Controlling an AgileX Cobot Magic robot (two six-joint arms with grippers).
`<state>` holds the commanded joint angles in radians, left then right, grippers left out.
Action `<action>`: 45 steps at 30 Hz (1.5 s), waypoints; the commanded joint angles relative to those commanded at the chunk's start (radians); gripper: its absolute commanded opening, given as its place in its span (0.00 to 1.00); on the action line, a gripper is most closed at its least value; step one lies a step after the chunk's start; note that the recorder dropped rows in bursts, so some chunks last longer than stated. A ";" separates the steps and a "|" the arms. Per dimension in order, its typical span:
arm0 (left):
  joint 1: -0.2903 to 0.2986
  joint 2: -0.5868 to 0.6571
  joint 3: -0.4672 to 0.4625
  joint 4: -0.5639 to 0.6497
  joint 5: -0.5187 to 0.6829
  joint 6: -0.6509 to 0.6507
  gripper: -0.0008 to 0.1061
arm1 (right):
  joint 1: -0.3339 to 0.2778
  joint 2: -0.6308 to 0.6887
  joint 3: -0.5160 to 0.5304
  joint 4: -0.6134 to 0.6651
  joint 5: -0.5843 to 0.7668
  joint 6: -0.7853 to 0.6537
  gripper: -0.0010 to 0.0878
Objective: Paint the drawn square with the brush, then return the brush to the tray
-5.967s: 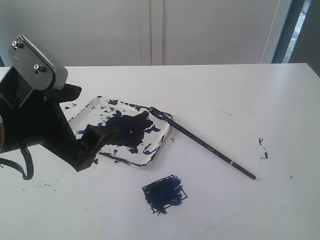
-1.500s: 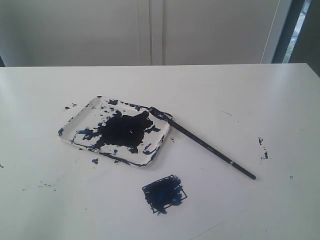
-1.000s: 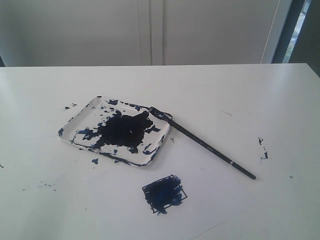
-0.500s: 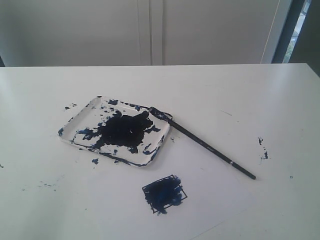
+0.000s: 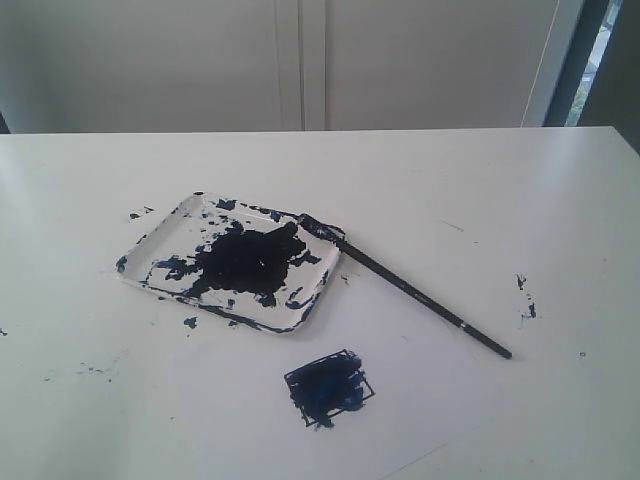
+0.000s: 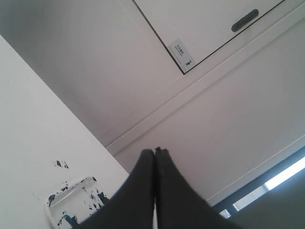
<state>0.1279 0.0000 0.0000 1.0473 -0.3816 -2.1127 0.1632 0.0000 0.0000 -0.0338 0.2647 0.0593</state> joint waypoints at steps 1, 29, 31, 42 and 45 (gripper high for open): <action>0.000 0.000 0.000 0.000 0.008 0.000 0.01 | 0.000 0.000 0.000 0.000 0.000 0.000 0.01; 0.000 0.000 0.000 -0.853 0.637 1.482 0.01 | 0.000 0.000 0.000 0.000 0.000 0.000 0.01; 0.000 0.000 0.000 -0.876 0.637 1.572 0.01 | 0.000 0.000 0.000 0.000 0.000 0.000 0.01; 0.000 0.000 0.000 -1.016 0.620 1.871 0.01 | 0.000 0.000 0.000 0.000 -0.002 0.000 0.01; 0.000 0.000 0.000 -1.016 0.618 1.895 0.01 | 0.000 0.000 0.000 0.000 -0.002 0.000 0.01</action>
<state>0.1279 0.0000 0.0000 0.0312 0.2360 -0.2182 0.1632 0.0000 0.0000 -0.0338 0.2630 0.0593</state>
